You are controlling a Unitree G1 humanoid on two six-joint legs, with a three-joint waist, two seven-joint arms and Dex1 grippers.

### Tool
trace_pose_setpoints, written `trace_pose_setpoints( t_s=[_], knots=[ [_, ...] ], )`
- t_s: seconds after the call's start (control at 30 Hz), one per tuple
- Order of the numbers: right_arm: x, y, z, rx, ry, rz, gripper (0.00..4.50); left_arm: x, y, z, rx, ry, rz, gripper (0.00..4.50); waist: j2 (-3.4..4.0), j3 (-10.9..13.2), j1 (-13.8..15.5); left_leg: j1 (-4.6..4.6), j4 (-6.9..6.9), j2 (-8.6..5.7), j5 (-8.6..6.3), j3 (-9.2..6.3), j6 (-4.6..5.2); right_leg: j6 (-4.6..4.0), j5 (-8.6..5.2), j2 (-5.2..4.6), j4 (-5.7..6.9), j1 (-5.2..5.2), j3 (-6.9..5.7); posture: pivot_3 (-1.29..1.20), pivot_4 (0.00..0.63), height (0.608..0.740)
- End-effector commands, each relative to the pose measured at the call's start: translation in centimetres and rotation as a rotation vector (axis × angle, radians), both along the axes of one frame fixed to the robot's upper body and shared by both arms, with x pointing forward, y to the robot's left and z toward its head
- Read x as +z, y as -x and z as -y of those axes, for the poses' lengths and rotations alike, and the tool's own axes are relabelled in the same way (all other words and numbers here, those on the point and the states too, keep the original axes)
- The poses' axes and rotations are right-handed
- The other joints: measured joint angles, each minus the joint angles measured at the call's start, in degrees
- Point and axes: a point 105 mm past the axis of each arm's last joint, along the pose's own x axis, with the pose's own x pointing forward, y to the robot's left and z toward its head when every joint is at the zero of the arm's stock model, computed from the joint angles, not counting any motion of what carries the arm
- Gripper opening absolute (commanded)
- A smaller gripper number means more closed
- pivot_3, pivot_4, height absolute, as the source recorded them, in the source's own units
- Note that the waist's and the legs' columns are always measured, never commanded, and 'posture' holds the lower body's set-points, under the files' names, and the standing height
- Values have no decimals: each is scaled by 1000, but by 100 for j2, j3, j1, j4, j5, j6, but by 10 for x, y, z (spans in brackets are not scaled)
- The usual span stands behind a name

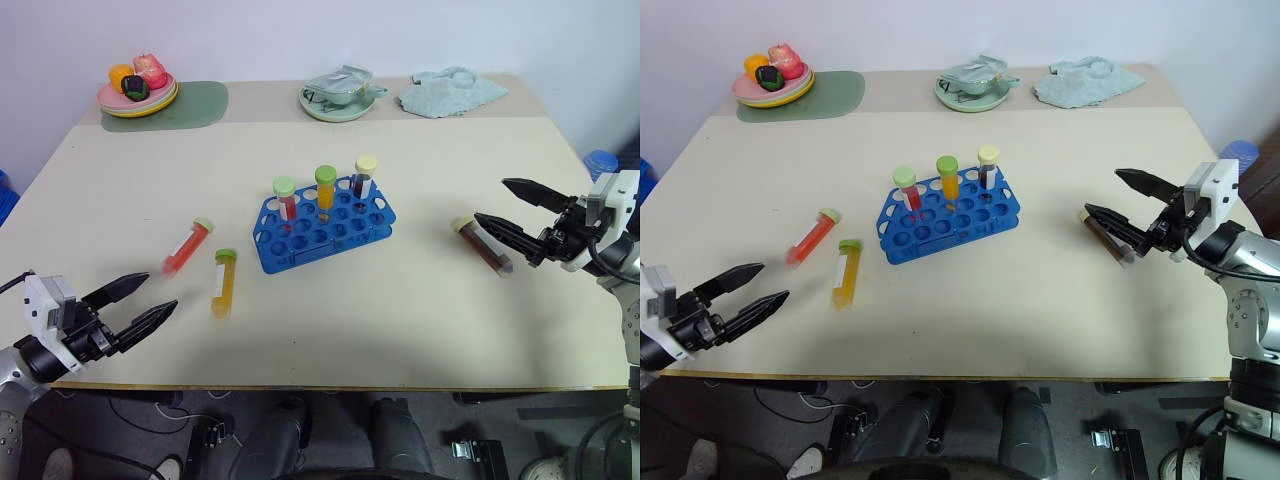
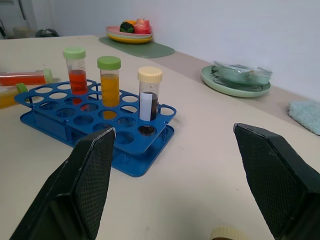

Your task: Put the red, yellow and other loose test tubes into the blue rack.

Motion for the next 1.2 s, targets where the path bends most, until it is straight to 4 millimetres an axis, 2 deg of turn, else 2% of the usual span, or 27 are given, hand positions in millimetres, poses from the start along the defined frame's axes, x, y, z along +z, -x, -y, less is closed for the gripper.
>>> trace_pose_setpoints(
  t_s=[0.03, 0.53, 0.7, 0.8, 0.87, 0.93, 1.03, 1.2],
  knots=[
    [14, 2, 1, 1, 11, 57, 3890, 11, 2, -5, 21, -24, 42, 3780, 0, 0, 0, 0, 0, 0, 0, 0, 0, 0, 0, 0, 0, 0, 0, 0, 150, 740],
    [10, 1, -6, 24, 11, 28, 3890, 14, 1, 7, -35, 34, 58, 3780, 0, 0, 1, 0, 0, 0, 0, 0, 0, 0, 0, 0, 0, 0, 0, 0, 150, 740],
    [4, -4, -15, 7, 64, -86, 3890, 18, 2, 22, -166, 100, 47, 3780, 1, 0, 1, 0, 1, 0, 0, 1, 0, -1, 0, 0, 1, -1, 1, 0, 150, 740],
    [-7, -17, -13, -113, 144, -229, 3890, 23, -2, 31, -242, 107, 61, 3780, 4, 0, 2, 0, 3, 0, 0, 2, 0, -2, 0, 0, 2, -2, 2, 0, 150, 740],
    [-15, -29, -11, -218, 240, -298, 3890, 24, -5, 44, -312, 105, 65, 3780, 3, 0, 2, 0, 5, 0, 0, 3, 0, -5, 0, 0, 3, -3, 3, 0, 150, 740],
    [-22, -36, -11, -249, 276, -376, 3890, 25, -9, 56, -359, 109, 70, 3780, 3, 0, 0, -1, 4, 0, 0, 6, 0, -5, 0, -1, 2, -4, 4, 0, 150, 740],
    [-25, -50, -7, -303, 323, -480, 3890, 27, -14, 73, -418, 120, 95, 3780, 3, 1, -17, -2, 4, 1, -2, 16, 3, -4, 1, -3, 1, -8, 6, 0, 150, 740],
    [-23, -64, 2, -388, 372, -586, 3890, 26, -17, 86, -450, 119, 116, 3780, 1, 2, -12, -3, 3, 1, -4, 25, 6, -3, 3, -5, -2, -12, 7, 0, 150, 740]
  ],
)
